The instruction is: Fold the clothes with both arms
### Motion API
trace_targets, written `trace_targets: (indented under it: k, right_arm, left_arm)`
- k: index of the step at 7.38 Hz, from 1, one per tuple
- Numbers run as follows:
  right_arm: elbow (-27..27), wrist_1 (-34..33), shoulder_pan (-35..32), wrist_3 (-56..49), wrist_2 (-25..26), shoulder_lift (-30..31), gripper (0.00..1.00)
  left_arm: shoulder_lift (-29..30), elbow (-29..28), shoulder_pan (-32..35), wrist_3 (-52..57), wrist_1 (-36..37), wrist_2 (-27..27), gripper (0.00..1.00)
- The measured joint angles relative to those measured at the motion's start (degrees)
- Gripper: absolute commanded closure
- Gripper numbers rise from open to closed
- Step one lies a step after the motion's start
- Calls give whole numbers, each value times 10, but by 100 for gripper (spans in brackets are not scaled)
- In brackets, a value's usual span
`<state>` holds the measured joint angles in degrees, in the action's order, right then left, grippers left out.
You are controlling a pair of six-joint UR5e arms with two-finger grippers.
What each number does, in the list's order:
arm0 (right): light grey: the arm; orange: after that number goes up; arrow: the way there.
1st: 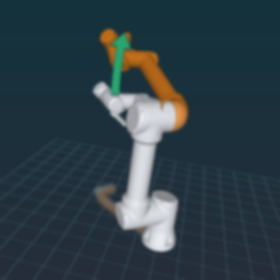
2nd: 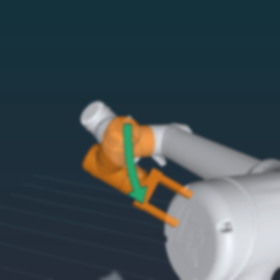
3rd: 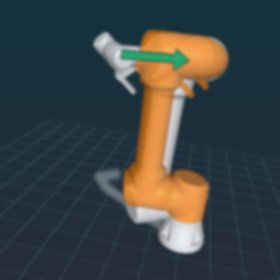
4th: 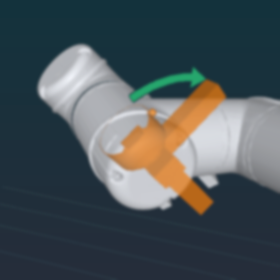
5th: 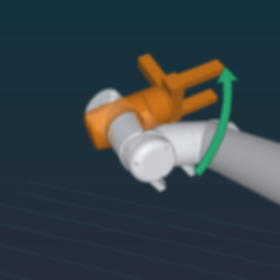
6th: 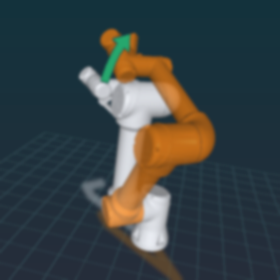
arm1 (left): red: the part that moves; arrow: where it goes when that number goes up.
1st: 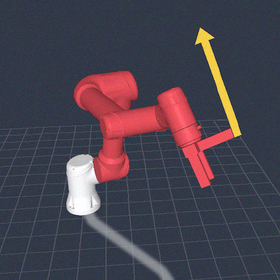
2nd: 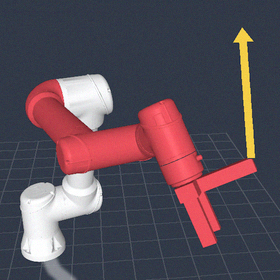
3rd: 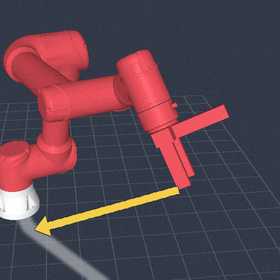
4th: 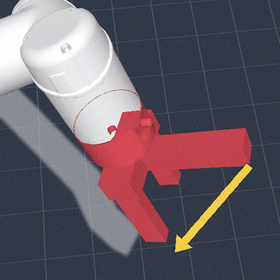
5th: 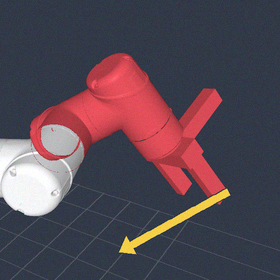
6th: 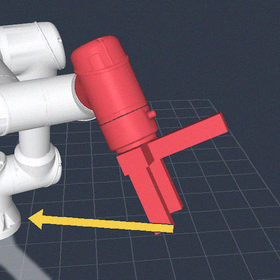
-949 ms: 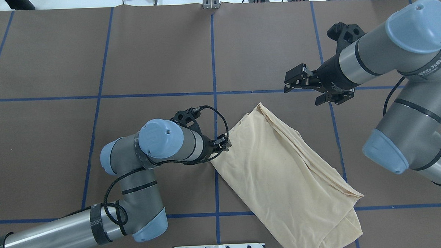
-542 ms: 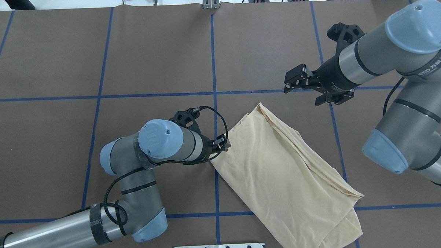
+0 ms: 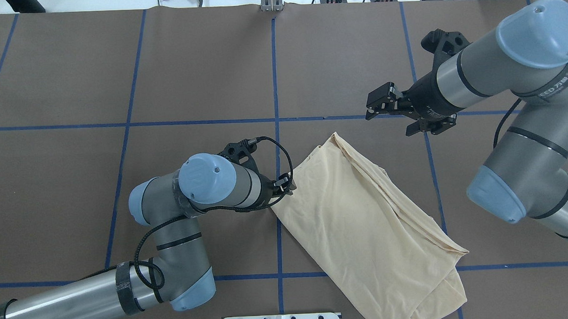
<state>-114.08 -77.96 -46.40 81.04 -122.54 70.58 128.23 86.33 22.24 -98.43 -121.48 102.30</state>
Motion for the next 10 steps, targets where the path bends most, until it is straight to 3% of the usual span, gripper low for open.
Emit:
trace_targets:
  k: [2,4,5,10]
  right_arm:
    - [0,-1,-1,0,0,0,0]
    - [0,0,-1,0,0,1,0]
    - [0,0,-1,0,0,1,0]
    - [0,-1,-1,0,1,3,0]
  left_arm:
    - [1,0,0,0,0,0,53]
    - [1,0,0,1,0,0,91]
    - [1,0,0,1,0,1,100]
    - [1,2,5,0,4,5,100]
